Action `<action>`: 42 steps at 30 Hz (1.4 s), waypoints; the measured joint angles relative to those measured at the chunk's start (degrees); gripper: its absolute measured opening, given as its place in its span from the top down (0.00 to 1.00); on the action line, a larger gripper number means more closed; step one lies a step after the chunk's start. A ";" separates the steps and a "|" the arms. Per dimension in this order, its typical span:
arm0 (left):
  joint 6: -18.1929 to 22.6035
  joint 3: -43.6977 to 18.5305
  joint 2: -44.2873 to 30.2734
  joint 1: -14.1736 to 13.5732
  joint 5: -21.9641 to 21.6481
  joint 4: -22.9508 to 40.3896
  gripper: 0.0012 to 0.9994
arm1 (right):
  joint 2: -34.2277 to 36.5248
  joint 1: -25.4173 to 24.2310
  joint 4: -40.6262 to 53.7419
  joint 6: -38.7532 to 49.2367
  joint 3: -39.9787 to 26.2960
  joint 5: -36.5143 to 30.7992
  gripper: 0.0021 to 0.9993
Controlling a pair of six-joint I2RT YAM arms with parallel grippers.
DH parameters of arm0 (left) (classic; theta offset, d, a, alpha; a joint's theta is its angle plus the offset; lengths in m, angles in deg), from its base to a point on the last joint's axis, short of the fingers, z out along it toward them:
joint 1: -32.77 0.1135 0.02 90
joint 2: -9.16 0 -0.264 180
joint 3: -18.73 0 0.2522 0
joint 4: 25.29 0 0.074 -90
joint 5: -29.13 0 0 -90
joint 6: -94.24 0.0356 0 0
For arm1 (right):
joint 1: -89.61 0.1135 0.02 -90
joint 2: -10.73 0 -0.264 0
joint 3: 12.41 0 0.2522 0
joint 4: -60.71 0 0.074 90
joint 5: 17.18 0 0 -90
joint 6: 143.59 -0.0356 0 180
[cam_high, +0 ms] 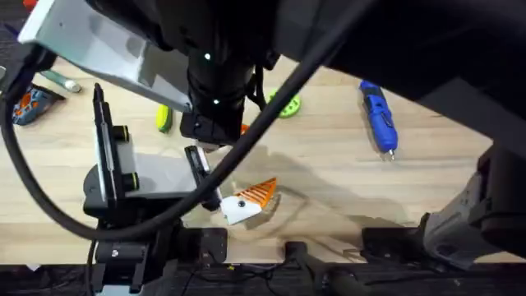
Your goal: Pick up the gripper from the table and insert it into the empty holder that is missing its gripper. Then pick up a screw, insert it into the mounting hole, and use the screwdriver to tighten it. Finally, clean up the table by picking up the vegetable and placing it into the bucket.
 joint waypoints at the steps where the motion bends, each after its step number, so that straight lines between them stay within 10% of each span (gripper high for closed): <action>1: 0.01 0.00 0.00 0.00 0.00 0.00 0.01 | 0.00 -0.08 0.00 -0.07 0.00 0.00 1.00; 42: 0.02 0.00 0.02 0.00 -0.02 0.00 0.01 | -0.02 -1.33 0.13 -0.77 0.00 0.02 1.00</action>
